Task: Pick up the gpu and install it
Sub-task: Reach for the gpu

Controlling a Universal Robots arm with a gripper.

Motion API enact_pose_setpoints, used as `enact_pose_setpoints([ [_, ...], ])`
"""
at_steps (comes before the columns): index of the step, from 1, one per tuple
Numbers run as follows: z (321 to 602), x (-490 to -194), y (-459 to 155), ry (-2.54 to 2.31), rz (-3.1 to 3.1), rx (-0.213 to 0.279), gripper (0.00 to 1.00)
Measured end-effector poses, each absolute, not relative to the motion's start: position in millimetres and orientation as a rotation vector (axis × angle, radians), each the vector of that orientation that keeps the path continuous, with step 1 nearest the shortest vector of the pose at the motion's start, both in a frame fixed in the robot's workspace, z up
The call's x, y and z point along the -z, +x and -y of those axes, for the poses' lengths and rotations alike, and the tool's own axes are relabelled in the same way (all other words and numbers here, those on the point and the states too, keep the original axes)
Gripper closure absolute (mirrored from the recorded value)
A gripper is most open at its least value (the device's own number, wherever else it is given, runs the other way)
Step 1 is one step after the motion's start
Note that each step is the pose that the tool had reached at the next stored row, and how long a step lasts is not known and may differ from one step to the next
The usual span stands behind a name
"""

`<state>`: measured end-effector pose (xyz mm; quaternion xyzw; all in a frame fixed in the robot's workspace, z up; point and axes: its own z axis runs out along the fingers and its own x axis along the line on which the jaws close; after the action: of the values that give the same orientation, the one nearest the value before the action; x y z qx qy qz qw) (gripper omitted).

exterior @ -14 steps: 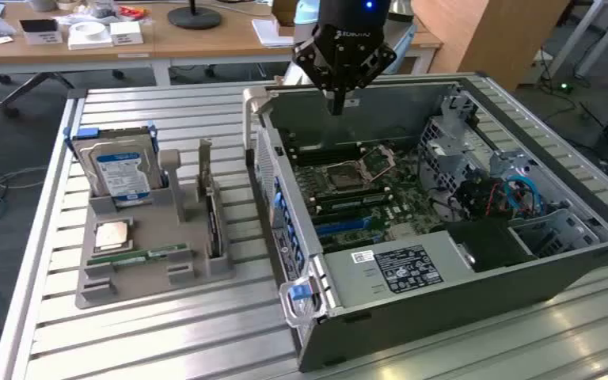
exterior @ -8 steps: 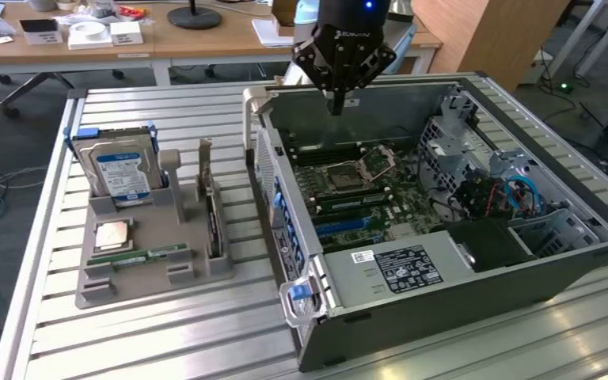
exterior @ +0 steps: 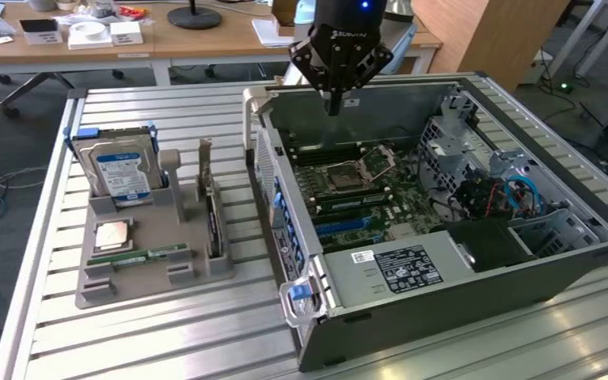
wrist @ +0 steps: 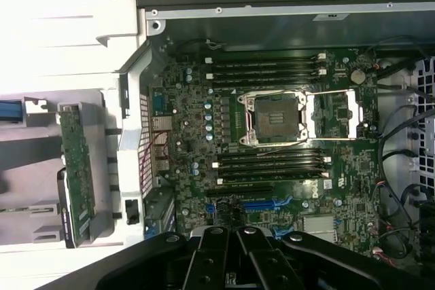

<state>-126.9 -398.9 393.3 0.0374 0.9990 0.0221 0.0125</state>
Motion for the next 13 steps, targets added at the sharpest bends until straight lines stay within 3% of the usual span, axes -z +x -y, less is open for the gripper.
enact_pose_setpoints([
  [13, 399, -393, -138, 0.117, -3.114, -0.069, 0.89],
])
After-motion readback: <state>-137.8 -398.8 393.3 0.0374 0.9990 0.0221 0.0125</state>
